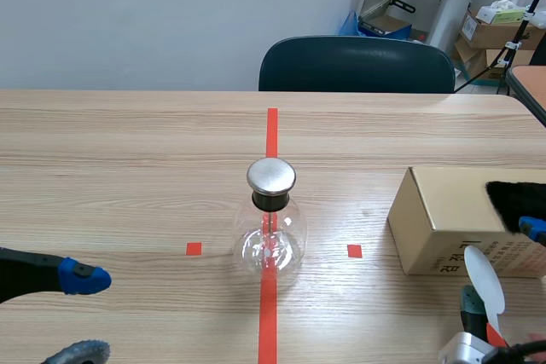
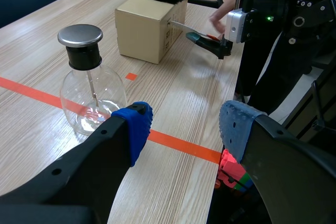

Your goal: Do the electroscope experiment

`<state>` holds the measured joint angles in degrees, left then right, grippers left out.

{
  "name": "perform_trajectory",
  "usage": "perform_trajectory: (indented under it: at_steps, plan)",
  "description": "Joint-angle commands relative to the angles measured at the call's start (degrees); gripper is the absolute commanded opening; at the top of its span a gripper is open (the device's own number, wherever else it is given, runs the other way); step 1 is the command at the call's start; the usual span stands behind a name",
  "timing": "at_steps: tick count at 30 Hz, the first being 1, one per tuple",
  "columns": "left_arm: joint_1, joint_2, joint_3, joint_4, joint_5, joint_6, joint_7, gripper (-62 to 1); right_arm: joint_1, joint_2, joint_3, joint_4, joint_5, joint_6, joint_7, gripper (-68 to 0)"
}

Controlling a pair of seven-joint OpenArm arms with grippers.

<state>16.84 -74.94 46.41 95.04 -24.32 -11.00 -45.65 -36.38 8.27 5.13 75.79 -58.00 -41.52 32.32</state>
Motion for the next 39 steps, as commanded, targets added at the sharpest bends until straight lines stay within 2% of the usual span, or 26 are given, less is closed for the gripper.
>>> perform_trajectory:
  at_steps: [1, 39]
  plan:
    - [0.3, -0.3, -0.3, 1.1, -0.1, -0.1, -0.9, -29.2, 0.3, 0.7, 0.3, 1.0, 0.6, -3.3, 0.0, 0.4]
    - [0.3, 0.6, -0.3, 1.1, -0.2, -0.1, -1.3, -29.2, 0.3, 0.7, 0.3, 1.0, 0.6, -3.3, 0.0, 0.4]
